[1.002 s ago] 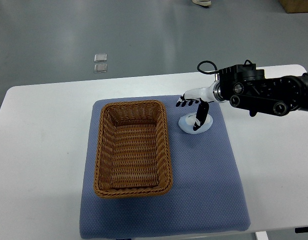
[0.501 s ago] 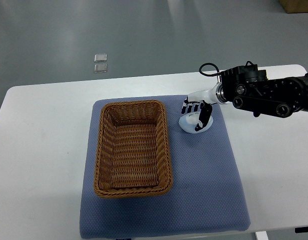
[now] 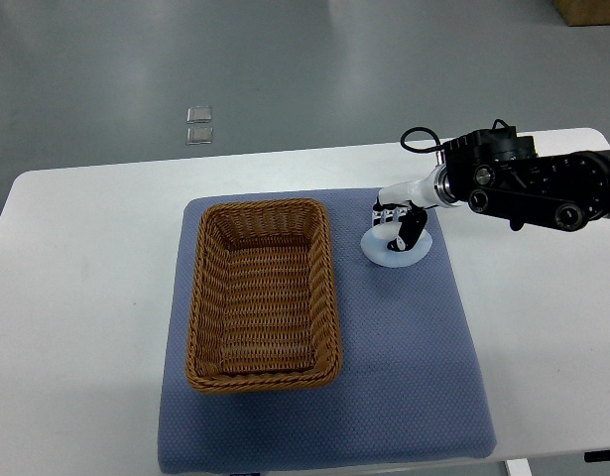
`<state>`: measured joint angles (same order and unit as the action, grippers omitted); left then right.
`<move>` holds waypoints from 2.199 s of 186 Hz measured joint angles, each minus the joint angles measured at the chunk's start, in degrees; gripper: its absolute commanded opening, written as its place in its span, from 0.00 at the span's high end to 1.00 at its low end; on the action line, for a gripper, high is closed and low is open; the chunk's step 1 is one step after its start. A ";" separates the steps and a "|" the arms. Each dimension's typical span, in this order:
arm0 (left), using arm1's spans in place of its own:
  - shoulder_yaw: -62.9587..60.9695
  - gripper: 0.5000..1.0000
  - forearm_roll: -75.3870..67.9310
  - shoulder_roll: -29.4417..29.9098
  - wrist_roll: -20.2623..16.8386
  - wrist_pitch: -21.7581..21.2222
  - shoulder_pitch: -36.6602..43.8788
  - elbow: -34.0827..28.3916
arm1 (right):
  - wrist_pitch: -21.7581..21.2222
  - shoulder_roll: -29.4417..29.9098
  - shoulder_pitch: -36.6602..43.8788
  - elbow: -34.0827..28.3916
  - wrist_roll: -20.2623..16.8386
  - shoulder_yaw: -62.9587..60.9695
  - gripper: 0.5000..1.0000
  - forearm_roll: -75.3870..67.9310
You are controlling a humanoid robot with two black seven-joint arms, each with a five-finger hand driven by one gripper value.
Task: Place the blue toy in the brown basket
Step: 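Lower the right hand and close its fingers around the white toy, then lift the white toy and carry it over the wicker basket, then lower the toy into the basket and open the right hand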
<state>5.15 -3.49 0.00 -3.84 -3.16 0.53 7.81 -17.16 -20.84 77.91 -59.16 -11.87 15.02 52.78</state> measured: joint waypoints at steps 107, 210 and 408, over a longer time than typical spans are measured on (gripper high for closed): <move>-0.05 0.00 -0.01 0.00 0.00 0.00 0.00 0.00 | -0.59 -3.16 11.77 0.02 0.80 -3.32 0.87 -0.80; -0.05 0.00 -0.01 0.00 0.00 0.00 0.01 -0.06 | -0.10 10.45 8.95 -0.71 2.80 -9.31 0.84 -1.51; -0.05 0.00 -0.01 0.00 0.00 0.00 0.01 -0.07 | 5.08 19.92 -0.38 5.45 2.88 -8.84 0.21 -0.22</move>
<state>5.10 -3.50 0.00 -3.84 -3.16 0.53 7.73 -12.08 -0.92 77.54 -53.71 -8.99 6.19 52.56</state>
